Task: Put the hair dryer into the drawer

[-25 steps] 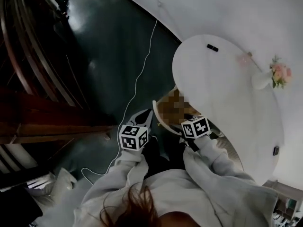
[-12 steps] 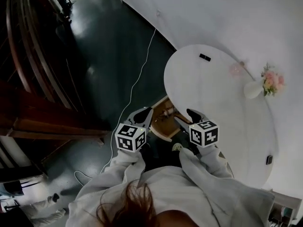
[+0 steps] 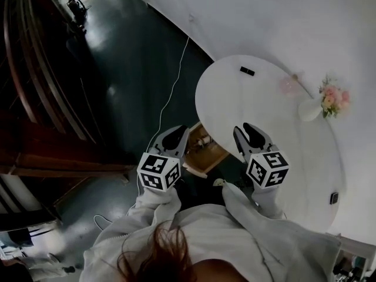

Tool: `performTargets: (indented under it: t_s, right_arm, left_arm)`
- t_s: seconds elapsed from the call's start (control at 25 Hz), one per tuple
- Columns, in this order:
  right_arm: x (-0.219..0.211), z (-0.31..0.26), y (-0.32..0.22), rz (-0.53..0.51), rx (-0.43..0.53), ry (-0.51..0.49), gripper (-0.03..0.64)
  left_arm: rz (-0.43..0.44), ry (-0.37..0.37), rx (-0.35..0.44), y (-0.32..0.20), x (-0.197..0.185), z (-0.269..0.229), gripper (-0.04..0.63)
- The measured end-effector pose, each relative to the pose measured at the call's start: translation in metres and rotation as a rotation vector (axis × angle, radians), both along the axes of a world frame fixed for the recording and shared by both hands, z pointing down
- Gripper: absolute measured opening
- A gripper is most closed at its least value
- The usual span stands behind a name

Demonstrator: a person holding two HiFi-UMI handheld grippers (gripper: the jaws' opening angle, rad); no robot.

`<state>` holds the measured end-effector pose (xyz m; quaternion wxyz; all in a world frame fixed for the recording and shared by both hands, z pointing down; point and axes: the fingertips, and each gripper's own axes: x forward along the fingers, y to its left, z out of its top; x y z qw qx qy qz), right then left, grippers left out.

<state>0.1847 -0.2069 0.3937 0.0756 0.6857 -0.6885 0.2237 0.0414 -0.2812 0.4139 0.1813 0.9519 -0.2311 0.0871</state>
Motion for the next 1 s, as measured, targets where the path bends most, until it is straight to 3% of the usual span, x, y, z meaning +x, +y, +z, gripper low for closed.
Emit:
performTargets:
  t_s: [0.28, 0.52, 1.0]
  right_arm:
    - [0.045, -0.030, 0.020, 0.147, 0.114, 0.049, 0.054]
    - [0.068, -0.029, 0.037, 0.214, 0.141, 0.057, 0.051]
    - [0.064, -0.020, 0.041, 0.220, 0.125, 0.066, 0.049]
  left_arm:
    - [-0.056, -0.012, 0.064, -0.008, 0.004, -0.017, 0.017]
    - [-0.080, -0.024, 0.078, -0.007, 0.002, -0.019, 0.017]
    - [-0.127, -0.024, 0.081, 0.001, -0.002, -0.023, 0.015]
